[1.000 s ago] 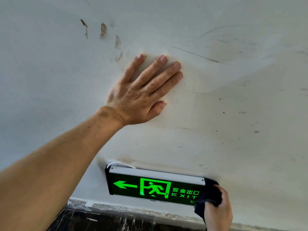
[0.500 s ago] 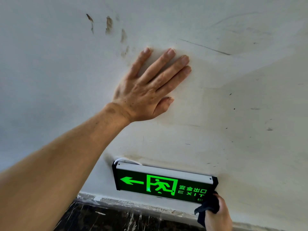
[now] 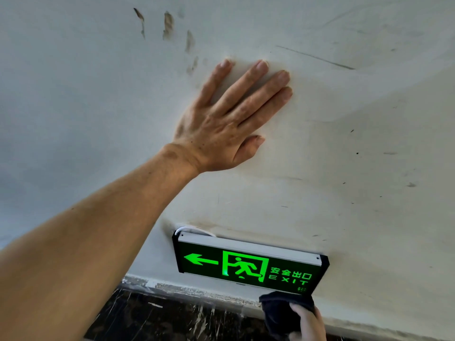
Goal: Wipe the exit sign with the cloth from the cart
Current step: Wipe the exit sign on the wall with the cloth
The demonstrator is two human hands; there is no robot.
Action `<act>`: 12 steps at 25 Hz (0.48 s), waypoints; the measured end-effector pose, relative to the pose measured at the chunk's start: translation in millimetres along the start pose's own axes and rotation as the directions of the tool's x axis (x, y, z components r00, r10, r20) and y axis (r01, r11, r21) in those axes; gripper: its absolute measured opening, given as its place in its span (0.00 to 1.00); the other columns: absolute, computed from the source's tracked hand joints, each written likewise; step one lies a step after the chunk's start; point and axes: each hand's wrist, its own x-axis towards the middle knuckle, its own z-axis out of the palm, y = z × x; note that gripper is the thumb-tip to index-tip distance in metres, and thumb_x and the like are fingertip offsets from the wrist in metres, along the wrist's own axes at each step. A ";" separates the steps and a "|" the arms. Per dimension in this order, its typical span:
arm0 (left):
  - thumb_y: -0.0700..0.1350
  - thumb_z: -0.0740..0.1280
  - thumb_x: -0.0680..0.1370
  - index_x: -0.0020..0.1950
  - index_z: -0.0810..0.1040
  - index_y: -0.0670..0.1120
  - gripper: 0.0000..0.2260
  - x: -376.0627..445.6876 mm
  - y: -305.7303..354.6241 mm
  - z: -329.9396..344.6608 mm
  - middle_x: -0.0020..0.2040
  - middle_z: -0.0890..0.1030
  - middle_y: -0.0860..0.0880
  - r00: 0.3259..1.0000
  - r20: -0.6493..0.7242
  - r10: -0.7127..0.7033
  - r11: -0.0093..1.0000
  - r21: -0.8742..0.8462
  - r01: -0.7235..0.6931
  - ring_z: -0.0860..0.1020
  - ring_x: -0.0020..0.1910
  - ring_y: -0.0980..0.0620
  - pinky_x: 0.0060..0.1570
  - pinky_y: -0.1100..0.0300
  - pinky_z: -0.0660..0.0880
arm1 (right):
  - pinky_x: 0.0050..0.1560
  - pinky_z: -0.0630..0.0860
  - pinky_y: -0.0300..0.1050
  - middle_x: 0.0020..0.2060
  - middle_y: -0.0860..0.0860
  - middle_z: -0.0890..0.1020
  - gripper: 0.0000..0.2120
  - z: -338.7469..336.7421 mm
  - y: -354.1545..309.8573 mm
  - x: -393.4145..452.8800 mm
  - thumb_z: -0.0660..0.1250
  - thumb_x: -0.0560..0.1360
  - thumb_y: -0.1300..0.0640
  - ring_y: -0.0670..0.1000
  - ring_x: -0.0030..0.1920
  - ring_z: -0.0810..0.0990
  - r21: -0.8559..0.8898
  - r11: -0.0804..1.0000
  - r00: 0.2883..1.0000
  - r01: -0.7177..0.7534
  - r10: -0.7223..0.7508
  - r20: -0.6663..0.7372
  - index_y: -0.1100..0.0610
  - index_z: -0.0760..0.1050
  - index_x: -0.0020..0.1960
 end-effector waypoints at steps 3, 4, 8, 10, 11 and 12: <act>0.55 0.57 0.80 0.80 0.60 0.46 0.29 0.0 -0.1 0.0 0.77 0.62 0.47 1.000 0.007 -0.004 1.000 -0.004 0.005 0.62 0.76 0.43 0.77 0.41 0.51 | 0.40 0.75 0.48 0.43 0.61 0.83 0.15 10.2 9.1 -1.4 0.60 0.73 0.70 0.56 0.39 0.81 0.252 0.960 0.992 -0.123 0.129 -0.008 0.57 0.81 0.49; 0.55 0.57 0.80 0.80 0.60 0.46 0.29 -0.3 0.2 -0.1 0.77 0.62 0.47 1.000 0.007 -0.006 1.000 -0.005 0.006 0.62 0.76 0.43 0.77 0.41 0.52 | 0.42 0.75 0.49 0.46 0.61 0.82 0.15 14.1 12.6 1.3 0.61 0.73 0.69 0.57 0.43 0.81 0.306 0.939 0.985 -0.156 0.169 -0.016 0.55 0.79 0.53; 0.55 0.57 0.80 0.80 0.61 0.46 0.29 -0.1 0.9 0.0 0.77 0.62 0.48 1.000 0.008 -0.006 1.000 -0.012 0.006 0.62 0.76 0.43 0.77 0.41 0.51 | 0.53 0.72 0.58 0.50 0.63 0.80 0.17 35.5 24.9 3.3 0.60 0.73 0.69 0.63 0.51 0.79 0.328 0.919 0.972 -0.220 0.237 -0.011 0.57 0.78 0.57; 0.55 0.58 0.79 0.80 0.61 0.46 0.30 0.1 1.2 0.1 0.77 0.62 0.48 1.000 0.008 -0.010 1.000 -0.014 0.010 0.62 0.76 0.44 0.77 0.42 0.50 | 0.57 0.69 0.65 0.46 0.68 0.78 0.11 41.4 29.6 3.4 0.58 0.74 0.74 0.66 0.46 0.76 0.231 0.953 0.974 -0.193 0.216 -0.075 0.68 0.77 0.52; 0.55 0.58 0.79 0.80 0.61 0.46 0.30 -0.1 0.9 0.0 0.77 0.62 0.48 1.000 0.009 -0.012 1.000 -0.014 0.013 0.62 0.76 0.44 0.78 0.42 0.50 | 0.60 0.67 0.68 0.46 0.69 0.77 0.09 43.7 32.6 0.9 0.58 0.75 0.74 0.66 0.43 0.75 0.201 0.958 0.974 -0.206 0.220 -0.047 0.71 0.75 0.49; 0.55 0.58 0.79 0.80 0.60 0.46 0.30 -0.3 0.8 -0.2 0.77 0.62 0.48 1.000 0.010 -0.014 1.000 -0.016 0.014 0.62 0.76 0.44 0.78 0.42 0.50 | 0.65 0.66 0.68 0.47 0.68 0.77 0.07 45.7 32.6 -3.2 0.57 0.76 0.73 0.65 0.43 0.75 0.200 0.945 0.966 -0.258 0.257 0.033 0.70 0.75 0.48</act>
